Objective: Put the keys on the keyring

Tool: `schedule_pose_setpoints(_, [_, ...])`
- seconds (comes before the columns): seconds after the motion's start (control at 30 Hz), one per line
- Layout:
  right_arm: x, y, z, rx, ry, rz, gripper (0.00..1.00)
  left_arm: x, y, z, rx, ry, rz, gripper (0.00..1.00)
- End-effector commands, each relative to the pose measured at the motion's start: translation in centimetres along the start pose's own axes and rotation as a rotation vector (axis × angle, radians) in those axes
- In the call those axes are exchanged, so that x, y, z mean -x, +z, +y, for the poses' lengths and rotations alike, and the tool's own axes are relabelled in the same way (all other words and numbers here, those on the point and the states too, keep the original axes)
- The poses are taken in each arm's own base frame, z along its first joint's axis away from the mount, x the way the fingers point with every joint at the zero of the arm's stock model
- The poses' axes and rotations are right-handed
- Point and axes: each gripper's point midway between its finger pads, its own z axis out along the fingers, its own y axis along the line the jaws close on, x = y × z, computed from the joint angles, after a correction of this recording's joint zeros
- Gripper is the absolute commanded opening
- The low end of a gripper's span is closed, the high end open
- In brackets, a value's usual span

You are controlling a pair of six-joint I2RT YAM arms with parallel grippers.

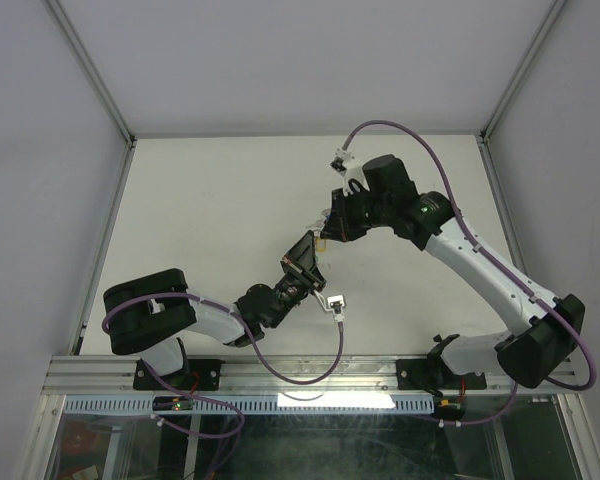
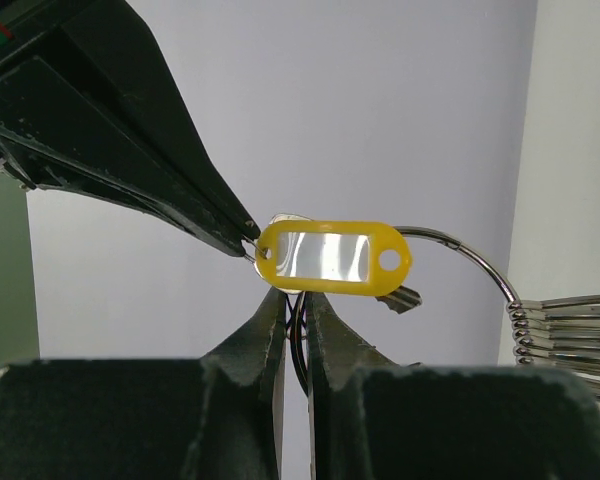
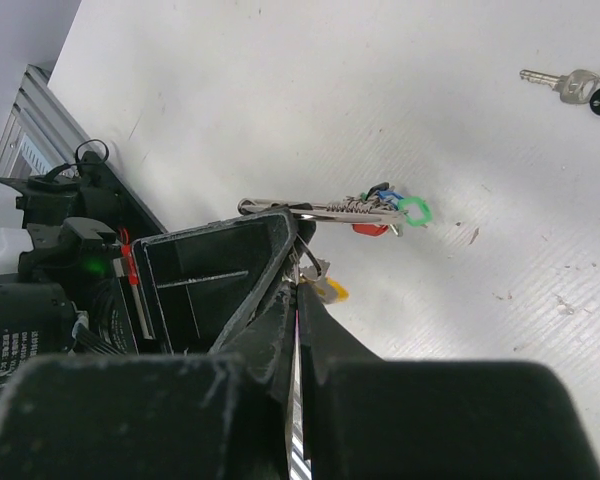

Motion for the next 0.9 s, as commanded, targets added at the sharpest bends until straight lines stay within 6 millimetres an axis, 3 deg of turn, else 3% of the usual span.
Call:
schedule_pose_setpoints(0.0, [2.9,-0.4,1.0,0.012,-0.011,-0.083,0.0,-0.4,-0.3,2.5,0.073,-0.019,0.009,0.0])
schedule_pose_setpoints(0.87, [1.5,0.5,1.4,0.04,0.043,0.027,0.0,-0.4,-0.2,2.3,0.065,-0.009,0.018,0.0])
